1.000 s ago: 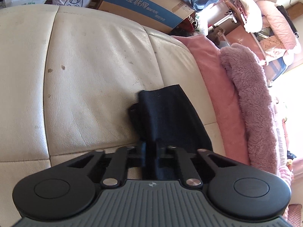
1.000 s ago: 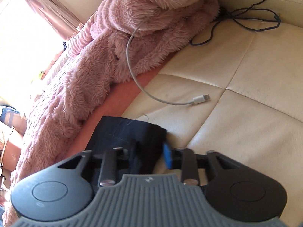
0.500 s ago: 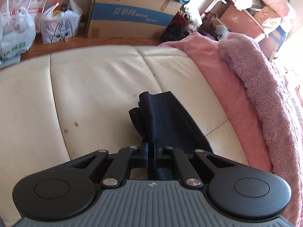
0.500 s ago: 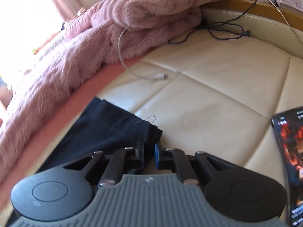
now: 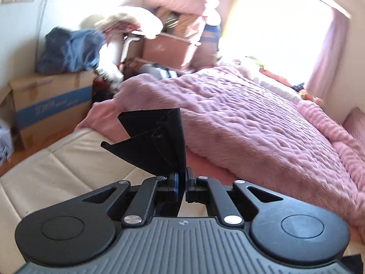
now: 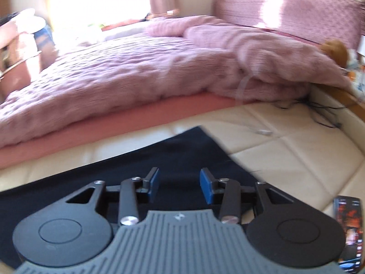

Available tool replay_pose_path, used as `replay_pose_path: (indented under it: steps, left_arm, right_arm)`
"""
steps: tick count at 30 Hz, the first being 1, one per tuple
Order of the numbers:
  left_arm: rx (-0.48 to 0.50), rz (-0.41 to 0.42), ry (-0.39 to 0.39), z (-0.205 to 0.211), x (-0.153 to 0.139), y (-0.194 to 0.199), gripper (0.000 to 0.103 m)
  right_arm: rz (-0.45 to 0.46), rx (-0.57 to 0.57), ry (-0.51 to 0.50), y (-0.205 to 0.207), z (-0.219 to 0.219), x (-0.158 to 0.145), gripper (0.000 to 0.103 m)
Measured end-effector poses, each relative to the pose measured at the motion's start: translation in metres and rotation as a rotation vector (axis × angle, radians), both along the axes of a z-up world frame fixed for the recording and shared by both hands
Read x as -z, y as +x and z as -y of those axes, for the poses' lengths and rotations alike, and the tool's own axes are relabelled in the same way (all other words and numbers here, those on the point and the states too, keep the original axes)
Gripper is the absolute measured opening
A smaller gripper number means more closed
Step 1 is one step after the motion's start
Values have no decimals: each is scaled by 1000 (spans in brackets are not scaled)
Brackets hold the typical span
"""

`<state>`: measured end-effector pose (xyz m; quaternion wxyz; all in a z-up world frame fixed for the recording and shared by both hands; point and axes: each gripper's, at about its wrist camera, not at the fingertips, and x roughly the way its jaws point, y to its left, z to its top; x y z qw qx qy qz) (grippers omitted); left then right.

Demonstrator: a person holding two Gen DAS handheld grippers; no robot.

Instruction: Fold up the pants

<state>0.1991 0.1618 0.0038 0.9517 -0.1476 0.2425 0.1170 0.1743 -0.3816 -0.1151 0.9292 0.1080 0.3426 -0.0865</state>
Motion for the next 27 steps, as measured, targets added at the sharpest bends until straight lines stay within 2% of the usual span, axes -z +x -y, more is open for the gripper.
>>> replay_pose_path:
  steps: [3, 5, 9, 13, 15, 16, 17, 21, 23, 27]
  left_arm:
    - [128, 23, 126, 65, 3, 3, 5]
    - [235, 9, 206, 109, 17, 4, 5]
    - [446, -92, 343, 186, 74, -5, 5]
    - [657, -233, 467, 237, 138, -30, 5]
    - [723, -314, 474, 245, 160, -41, 8]
    - [752, -345, 445, 243, 165, -43, 18]
    - [775, -366, 402, 239, 167, -43, 26]
    - [811, -363, 201, 213, 151, -37, 32]
    - [817, -339, 217, 214, 143, -34, 38]
    - [950, -356, 354, 233, 150, -34, 45]
  right_arm:
    - [-18, -112, 88, -2, -36, 7, 36]
    - [-43, -177, 133, -3, -59, 14, 36]
    - [-95, -267, 194, -11, -91, 28, 36]
    - [-152, -307, 218, -18, -105, 40, 36]
    - [-176, -313, 224, -21, -106, 46, 37]
    - [-185, -313, 224, -23, -105, 47, 37]
    - [-192, -313, 224, -24, -106, 49, 37]
    - [-191, -338, 217, -27, -110, 50, 37]
    - [-184, -366, 210, -24, -112, 47, 37]
    - [-186, -391, 201, -14, -119, 47, 37]
